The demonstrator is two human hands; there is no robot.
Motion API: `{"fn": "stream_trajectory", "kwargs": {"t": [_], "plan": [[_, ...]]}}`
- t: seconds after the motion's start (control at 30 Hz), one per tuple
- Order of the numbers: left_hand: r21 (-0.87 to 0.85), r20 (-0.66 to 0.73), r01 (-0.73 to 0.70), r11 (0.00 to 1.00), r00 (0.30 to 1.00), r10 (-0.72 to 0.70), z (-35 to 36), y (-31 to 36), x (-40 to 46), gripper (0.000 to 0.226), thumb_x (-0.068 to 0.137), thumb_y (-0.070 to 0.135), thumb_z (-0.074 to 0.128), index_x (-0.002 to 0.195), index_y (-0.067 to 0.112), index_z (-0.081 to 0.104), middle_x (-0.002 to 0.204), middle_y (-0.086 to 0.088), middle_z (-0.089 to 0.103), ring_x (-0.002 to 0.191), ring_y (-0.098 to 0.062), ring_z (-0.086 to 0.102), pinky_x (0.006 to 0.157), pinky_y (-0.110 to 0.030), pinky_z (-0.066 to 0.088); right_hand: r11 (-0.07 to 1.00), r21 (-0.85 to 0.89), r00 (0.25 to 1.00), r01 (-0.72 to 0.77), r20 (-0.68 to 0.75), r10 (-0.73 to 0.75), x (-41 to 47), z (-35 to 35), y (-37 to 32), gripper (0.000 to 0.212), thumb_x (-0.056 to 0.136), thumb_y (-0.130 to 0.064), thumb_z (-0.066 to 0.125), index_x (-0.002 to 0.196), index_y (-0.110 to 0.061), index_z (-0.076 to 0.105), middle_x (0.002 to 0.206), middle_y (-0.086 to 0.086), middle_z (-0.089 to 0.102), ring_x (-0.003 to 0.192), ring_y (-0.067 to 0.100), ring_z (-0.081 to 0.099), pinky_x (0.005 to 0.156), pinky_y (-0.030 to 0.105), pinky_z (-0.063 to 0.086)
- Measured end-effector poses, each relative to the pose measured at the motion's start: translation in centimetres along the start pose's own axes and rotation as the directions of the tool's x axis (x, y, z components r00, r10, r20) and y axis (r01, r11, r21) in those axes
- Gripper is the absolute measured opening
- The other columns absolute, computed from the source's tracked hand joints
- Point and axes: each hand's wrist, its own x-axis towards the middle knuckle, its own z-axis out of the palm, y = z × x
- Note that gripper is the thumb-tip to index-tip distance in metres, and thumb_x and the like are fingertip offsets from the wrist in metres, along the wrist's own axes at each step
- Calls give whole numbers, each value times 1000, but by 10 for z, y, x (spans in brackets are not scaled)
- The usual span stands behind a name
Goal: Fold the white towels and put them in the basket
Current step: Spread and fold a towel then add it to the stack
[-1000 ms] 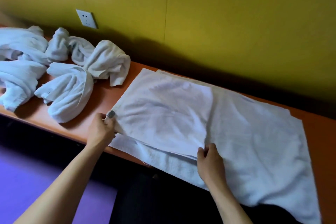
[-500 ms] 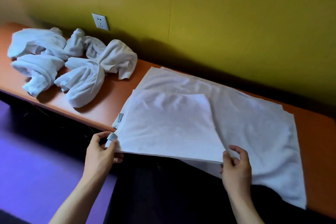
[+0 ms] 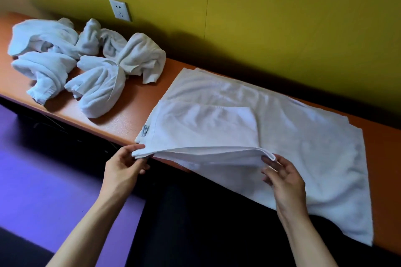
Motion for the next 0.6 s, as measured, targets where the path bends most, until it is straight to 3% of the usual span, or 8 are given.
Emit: {"fn": "stream_trajectory", "kwargs": {"t": [0.07, 0.13, 0.23, 0.37, 0.53, 0.6], "plan": [[62, -44, -25, 998, 999, 27, 5, 4, 17, 11, 95, 7, 65, 100, 16, 70, 80, -2, 78, 55, -8, 59, 54, -15, 50, 987, -148, 993, 59, -96, -73, 16, 7, 0, 15, 87, -8, 75, 93, -20, 71, 76, -2, 75, 63, 12, 63, 56, 20, 51], [175, -71, -72, 982, 994, 86, 10, 8, 34, 10, 98, 24, 64, 91, 20, 70, 68, 5, 73, 51, -6, 56, 52, -15, 47, 966, -233, 981, 110, -133, -144, 34, 16, -2, 3, 89, -21, 75, 88, -21, 72, 64, -4, 70, 55, 10, 58, 54, 21, 47], [328, -116, -117, 937, 980, 163, 19, 17, 60, 25, 95, 41, 64, 81, 20, 68, 61, 4, 63, 51, -4, 50, 52, -19, 41, 903, -379, 958, 200, -117, -262, 64, 29, -10, 17, 89, -40, 71, 85, -23, 72, 61, -5, 60, 58, 9, 53, 61, 23, 44], [384, -136, -128, 915, 972, 193, 39, 30, 101, 35, 95, 39, 65, 74, 12, 64, 59, 3, 52, 48, -4, 42, 49, -20, 33, 843, -485, 946, 234, -86, -312, 104, 48, -23, 23, 94, -39, 64, 94, -17, 71, 81, -4, 67, 78, 14, 61, 72, 27, 43], [507, -216, -52, 860, 959, 185, 61, 39, 146, 30, 91, 45, 66, 79, 18, 69, 62, 7, 59, 56, -6, 54, 53, -28, 39, 794, -553, 940, 252, -55, -336, 145, 71, -29, 24, 97, -38, 62, 89, -16, 68, 73, -9, 63, 73, 14, 59, 65, 25, 39], [525, -237, -20, 851, 957, 169, 69, 37, 160, 29, 91, 46, 65, 80, 19, 70, 66, 7, 60, 64, -19, 59, 60, -29, 42, 778, -578, 942, 247, -45, -332, 157, 76, -28, 25, 96, -38, 62, 86, -16, 68, 72, -7, 63, 72, 15, 59, 65, 25, 38]]}}
